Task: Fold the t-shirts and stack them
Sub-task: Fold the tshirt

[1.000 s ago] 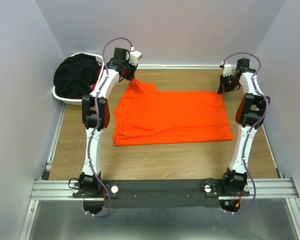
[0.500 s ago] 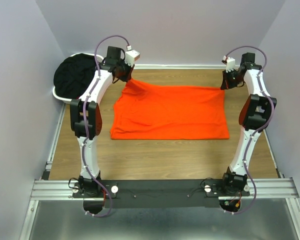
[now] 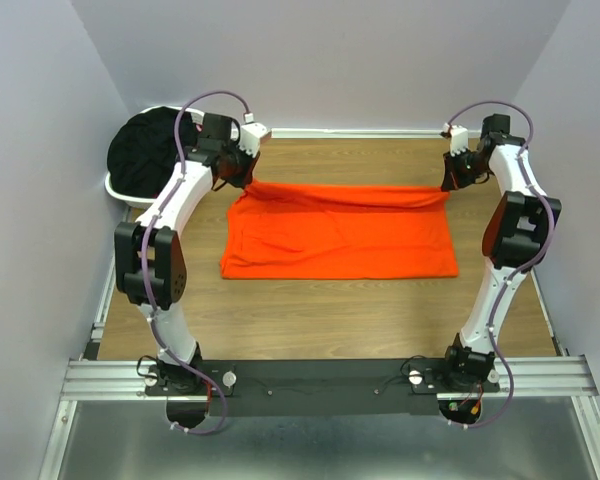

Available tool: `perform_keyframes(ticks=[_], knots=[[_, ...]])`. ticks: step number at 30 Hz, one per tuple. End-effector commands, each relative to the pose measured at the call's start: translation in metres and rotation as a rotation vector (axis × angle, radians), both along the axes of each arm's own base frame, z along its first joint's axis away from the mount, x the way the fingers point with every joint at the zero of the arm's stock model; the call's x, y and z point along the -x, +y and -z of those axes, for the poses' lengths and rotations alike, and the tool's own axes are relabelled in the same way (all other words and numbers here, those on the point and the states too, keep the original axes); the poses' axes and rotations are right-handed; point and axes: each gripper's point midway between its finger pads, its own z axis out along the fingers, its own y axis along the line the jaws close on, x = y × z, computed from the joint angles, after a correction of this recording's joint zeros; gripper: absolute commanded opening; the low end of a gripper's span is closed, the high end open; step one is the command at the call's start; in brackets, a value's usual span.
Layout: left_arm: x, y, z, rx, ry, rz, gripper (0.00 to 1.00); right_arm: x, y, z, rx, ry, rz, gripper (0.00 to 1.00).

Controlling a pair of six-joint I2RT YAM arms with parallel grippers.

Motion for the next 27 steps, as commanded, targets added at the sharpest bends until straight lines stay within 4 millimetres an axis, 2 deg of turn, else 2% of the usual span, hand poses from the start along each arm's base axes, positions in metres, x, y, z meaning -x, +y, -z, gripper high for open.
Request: perform_keyframes(ticks=[1, 7, 13, 20, 27], knots=[[0.024, 0.008, 0.013, -0.012, 0.049, -0.020, 0.00, 0.013, -0.002, -0.013, 0.012, -0.014, -0.023, 0.01], [0.057, 0.016, 0.040, -0.021, 0.119, -0.050, 0.00, 0.025, -0.006, -0.005, 0.037, 0.008, -0.043, 0.00], [0.086, 0.015, 0.072, -0.006, 0.197, -0.062, 0.00, 0.042, -0.007, 0.016, 0.052, 0.060, -0.072, 0.00], [0.103, 0.000, 0.098, -0.012, 0.258, -0.029, 0.00, 0.057, -0.009, 0.045, 0.074, 0.132, -0.098, 0.01], [0.105, -0.012, 0.099, -0.003, 0.278, -0.003, 0.00, 0.052, -0.011, 0.047, 0.074, 0.131, -0.092, 0.00]])
